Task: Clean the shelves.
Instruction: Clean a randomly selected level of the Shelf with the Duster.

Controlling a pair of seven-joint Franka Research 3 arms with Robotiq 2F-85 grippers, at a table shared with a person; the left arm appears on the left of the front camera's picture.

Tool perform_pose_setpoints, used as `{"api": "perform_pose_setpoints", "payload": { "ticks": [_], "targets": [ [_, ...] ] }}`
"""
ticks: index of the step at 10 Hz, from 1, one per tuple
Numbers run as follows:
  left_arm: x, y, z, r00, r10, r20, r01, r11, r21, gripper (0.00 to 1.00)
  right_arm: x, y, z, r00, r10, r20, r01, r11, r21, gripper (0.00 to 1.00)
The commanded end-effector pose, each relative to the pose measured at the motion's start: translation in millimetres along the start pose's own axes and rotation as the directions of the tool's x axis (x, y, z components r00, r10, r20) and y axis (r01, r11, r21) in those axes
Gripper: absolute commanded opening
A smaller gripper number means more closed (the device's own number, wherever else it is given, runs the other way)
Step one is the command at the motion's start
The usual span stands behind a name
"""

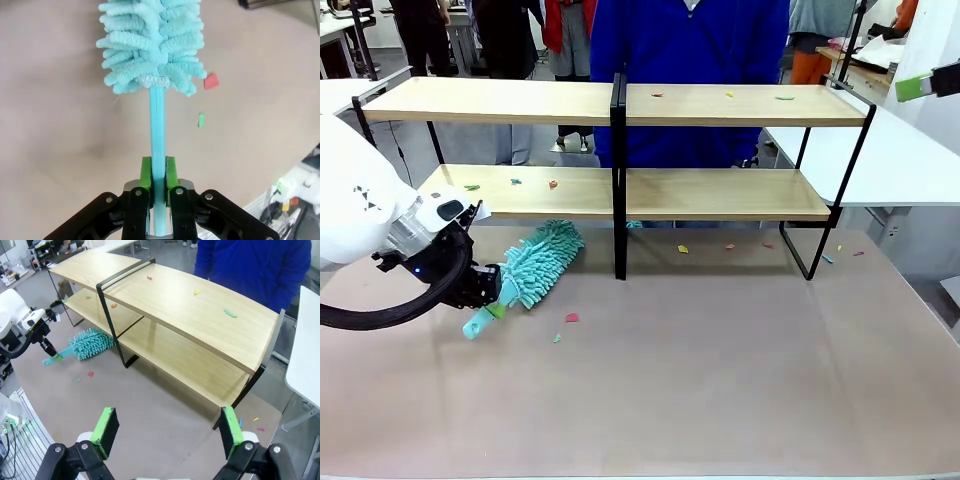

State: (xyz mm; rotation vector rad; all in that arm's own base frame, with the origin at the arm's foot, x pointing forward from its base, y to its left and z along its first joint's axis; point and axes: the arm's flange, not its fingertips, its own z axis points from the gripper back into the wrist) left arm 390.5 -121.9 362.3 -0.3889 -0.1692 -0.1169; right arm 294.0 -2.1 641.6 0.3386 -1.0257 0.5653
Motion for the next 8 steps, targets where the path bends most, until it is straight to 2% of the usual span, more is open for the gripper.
{"api": "perform_pose_setpoints", "payload": {
  "ticks": [1,3,6,7,8],
  "targets": [
    [-102,8,-4,0.995,0.095,-0.002,-0.095,0.992,0.081,0.13,-1,0,0,1.000,0.005,0.003,-0.005,1.000,0.006,1.00],
    [-123,1,15,0.986,0.164,-0.014,-0.161,0.978,0.133,0.13,-1,0,0,1.000,0.005,0.003,-0.005,1.000,0.006,1.00],
    [-158,-9,38,0.983,0.164,-0.085,-0.135,0.952,0.273,0.13,-1,0,0,1.000,0.005,0.003,-0.005,1.000,0.006,1.00],
    [-166,-8,50,0.985,0.169,-0.044,-0.151,0.948,0.281,0.13,-1,0,0,1.000,0.005,0.003,-0.005,1.000,0.006,1.00],
    [-172,0,67,0.980,0.193,0.041,-0.197,0.935,0.297,0.13,-1,0,0,1.000,0.005,0.003,-0.005,1.000,0.006,1.00]
  ]
}}
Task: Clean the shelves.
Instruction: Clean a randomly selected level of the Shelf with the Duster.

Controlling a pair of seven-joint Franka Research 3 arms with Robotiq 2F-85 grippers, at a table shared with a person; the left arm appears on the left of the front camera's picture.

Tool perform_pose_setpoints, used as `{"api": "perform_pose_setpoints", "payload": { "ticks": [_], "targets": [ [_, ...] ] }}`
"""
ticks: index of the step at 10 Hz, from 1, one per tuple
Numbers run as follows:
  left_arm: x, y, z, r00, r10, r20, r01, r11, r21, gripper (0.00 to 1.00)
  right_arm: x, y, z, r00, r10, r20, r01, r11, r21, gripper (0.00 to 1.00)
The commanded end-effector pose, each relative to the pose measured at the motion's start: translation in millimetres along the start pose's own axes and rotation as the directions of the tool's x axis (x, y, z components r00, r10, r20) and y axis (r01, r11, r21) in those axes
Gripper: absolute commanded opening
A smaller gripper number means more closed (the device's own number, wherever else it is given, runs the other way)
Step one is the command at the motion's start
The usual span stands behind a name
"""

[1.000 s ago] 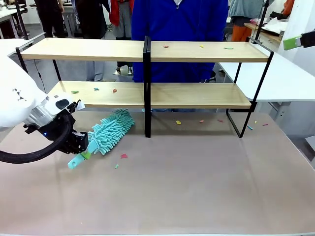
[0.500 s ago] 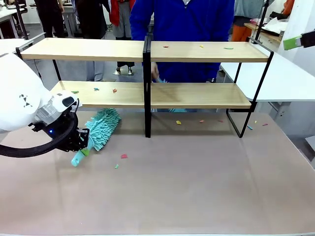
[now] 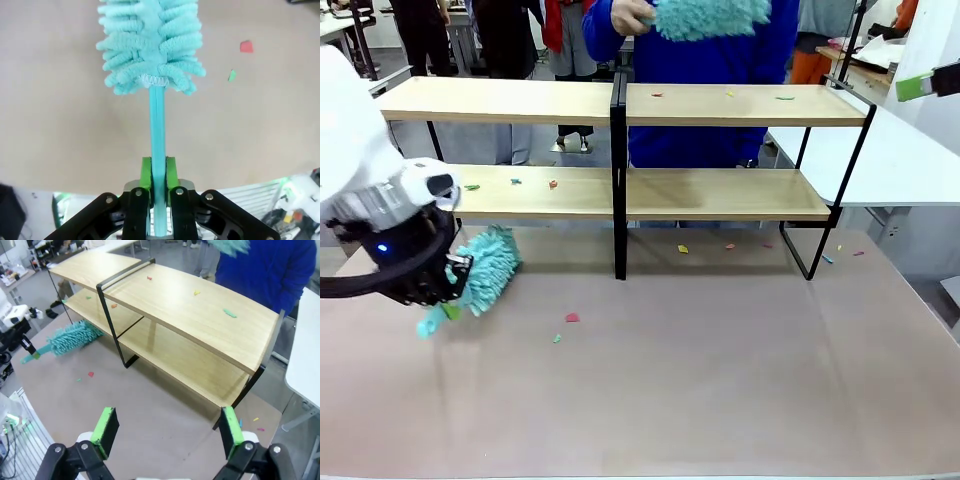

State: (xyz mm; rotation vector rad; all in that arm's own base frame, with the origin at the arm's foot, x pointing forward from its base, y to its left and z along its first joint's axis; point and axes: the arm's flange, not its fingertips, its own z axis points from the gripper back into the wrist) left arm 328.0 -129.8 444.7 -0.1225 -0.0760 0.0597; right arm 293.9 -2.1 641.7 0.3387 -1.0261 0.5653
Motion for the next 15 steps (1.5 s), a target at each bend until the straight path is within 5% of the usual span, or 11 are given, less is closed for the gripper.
{"api": "perform_pose_setpoints", "payload": {
  "ticks": [1,5,9,10,12,15],
  "targets": [
    [-122,77,-25,0.990,0.090,0.106,-0.095,0.995,0.037,0.13,-1,0,-1,1.000,0.005,0.003,-0.005,1.000,0.006,1.00],
    [-149,125,14,0.985,-0.162,-0.056,0.154,0.980,-0.126,0.13,-1,0,-1,1.000,0.005,0.003,-0.005,1.000,0.006,1.00],
    [-153,151,36,0.911,-0.385,-0.149,0.331,0.897,-0.292,0.13,-1,0,-1,1.000,0.005,0.003,-0.005,1.000,0.006,1.00],
    [-154,165,48,0.883,-0.456,-0.115,0.376,0.832,-0.408,0.13,-1,0,-1,1.000,0.005,0.003,-0.005,1.000,0.006,1.00],
    [-158,210,75,0.823,-0.565,0.054,0.467,0.621,-0.629,0.13,-1,0,-1,1.000,0.005,0.003,-0.005,1.000,0.006,1.00],
    [-160,264,92,0.762,-0.556,0.332,0.584,0.367,-0.724,0.13,-1,0,-1,1.000,0.005,0.003,-0.005,1.000,0.006,1.00]
  ]
}}
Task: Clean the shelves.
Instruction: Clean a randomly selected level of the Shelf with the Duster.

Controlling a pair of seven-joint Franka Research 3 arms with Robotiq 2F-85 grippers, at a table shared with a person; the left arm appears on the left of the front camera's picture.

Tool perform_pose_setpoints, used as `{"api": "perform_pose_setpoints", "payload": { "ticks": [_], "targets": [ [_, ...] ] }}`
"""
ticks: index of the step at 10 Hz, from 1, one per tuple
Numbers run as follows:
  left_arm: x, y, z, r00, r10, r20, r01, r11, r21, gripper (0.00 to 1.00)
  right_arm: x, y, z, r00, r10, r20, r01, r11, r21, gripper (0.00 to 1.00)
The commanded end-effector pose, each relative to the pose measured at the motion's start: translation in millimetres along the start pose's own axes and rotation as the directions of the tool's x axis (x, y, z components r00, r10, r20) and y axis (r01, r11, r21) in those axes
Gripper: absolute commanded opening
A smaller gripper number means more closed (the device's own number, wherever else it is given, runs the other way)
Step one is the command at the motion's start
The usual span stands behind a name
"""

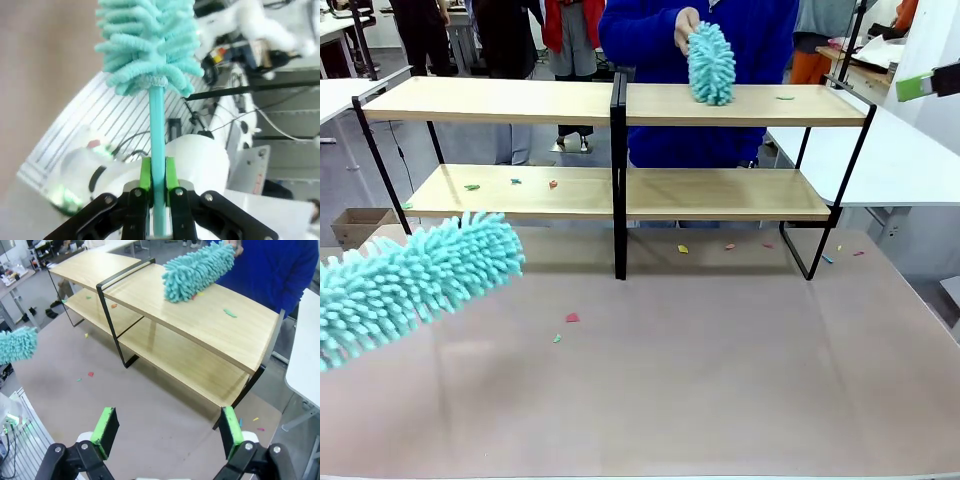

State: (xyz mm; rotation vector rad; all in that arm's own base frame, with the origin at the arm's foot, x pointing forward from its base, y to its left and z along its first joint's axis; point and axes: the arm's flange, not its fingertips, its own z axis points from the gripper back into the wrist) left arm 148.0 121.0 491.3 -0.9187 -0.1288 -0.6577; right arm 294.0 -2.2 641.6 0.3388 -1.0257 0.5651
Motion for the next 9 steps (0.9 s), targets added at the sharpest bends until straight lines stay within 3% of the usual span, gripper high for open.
{"api": "perform_pose_setpoints", "payload": {
  "ticks": [1,3,4,5,6,7,9],
  "targets": [
    [-19,9,28,0.977,-0.148,0.153,0.174,0.970,-0.170,0.13,-1,0,0,1.000,0.005,0.003,-0.005,1.000,0.006,1.00],
    [-33,26,52,0.936,-0.114,0.334,0.181,0.968,-0.175,0.13,-1,0,0,1.000,0.005,0.003,-0.005,1.000,0.006,1.00],
    [-32,37,63,0.926,-0.123,0.356,0.199,0.962,-0.185,0.13,-1,0,0,1.000,0.005,0.003,-0.005,1.000,0.006,1.00],
    [-30,49,67,0.901,-0.056,0.429,0.156,0.967,-0.200,0.13,-1,0,0,1.000,0.005,0.003,-0.005,1.000,0.006,1.00],
    [-25,56,69,0.893,0.009,0.451,0.098,0.972,-0.214,0.13,-1,0,0,1.000,0.005,0.003,-0.005,1.000,0.006,1.00],
    [-37,39,61,0.922,-0.077,0.379,0.149,0.975,-0.165,0.13,-1,0,0,1.000,0.005,0.003,-0.005,1.000,0.006,1.00],
    [-37,39,61,0.922,-0.077,0.379,0.149,0.975,-0.165,0.13,-1,0,0,1.000,0.005,0.003,-0.005,1.000,0.006,1.00]
  ]
}}
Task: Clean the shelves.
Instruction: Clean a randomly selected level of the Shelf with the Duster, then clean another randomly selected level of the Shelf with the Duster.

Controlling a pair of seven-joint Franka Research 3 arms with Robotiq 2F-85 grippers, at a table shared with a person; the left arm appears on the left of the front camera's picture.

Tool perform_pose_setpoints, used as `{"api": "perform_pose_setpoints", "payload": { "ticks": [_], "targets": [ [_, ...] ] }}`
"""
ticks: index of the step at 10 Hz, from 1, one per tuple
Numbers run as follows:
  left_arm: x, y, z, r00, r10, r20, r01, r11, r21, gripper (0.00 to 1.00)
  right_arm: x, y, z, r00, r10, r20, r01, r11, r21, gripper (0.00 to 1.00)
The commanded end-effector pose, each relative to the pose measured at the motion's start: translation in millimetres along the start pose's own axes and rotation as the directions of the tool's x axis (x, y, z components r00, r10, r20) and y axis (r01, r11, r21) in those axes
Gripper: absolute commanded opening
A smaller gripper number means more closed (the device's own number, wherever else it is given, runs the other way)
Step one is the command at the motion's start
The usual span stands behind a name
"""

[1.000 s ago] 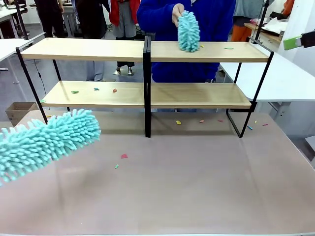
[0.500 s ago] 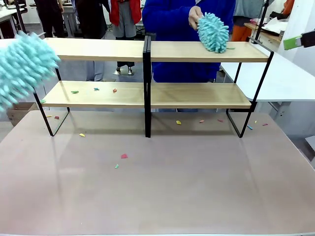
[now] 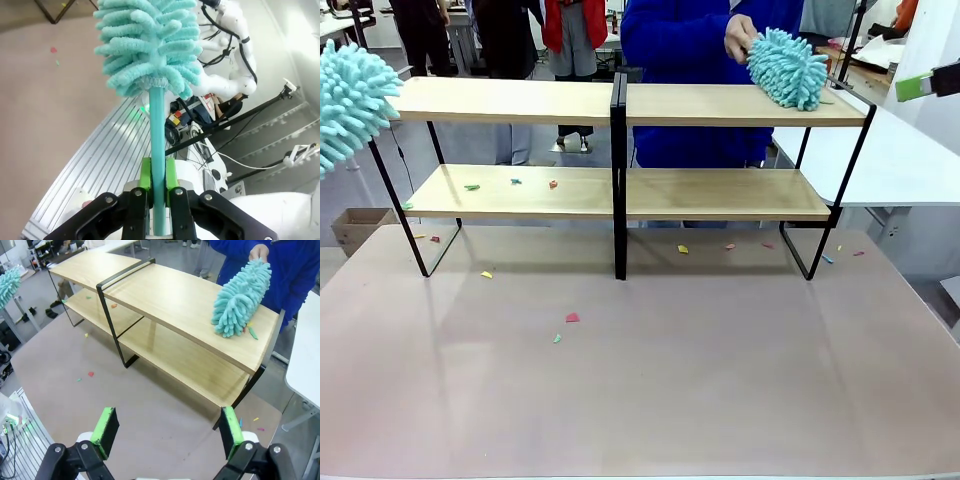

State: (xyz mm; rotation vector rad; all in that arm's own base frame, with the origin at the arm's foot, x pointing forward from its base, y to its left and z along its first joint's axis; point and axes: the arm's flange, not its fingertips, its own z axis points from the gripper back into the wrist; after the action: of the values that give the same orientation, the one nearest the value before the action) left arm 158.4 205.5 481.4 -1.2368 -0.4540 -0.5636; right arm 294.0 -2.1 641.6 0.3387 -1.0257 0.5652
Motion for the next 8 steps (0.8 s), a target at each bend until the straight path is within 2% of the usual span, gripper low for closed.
{"api": "perform_pose_setpoints", "payload": {
  "ticks": [1,8],
  "targets": [
    [-1.5,-9.8,-0.8,0.999,-0.038,-0.014,0.038,0.999,0.001,0.13,-0.9,0.1,-0.4,1.000,0.005,0.003,-0.005,1.000,0.006,1.00],
    [-1.5,-9.8,-0.8,0.999,-0.038,-0.014,0.038,0.999,0.001,0.13,-0.9,0.1,-0.4,1.000,0.005,0.003,-0.005,1.000,0.006,1.00]
  ]
}}
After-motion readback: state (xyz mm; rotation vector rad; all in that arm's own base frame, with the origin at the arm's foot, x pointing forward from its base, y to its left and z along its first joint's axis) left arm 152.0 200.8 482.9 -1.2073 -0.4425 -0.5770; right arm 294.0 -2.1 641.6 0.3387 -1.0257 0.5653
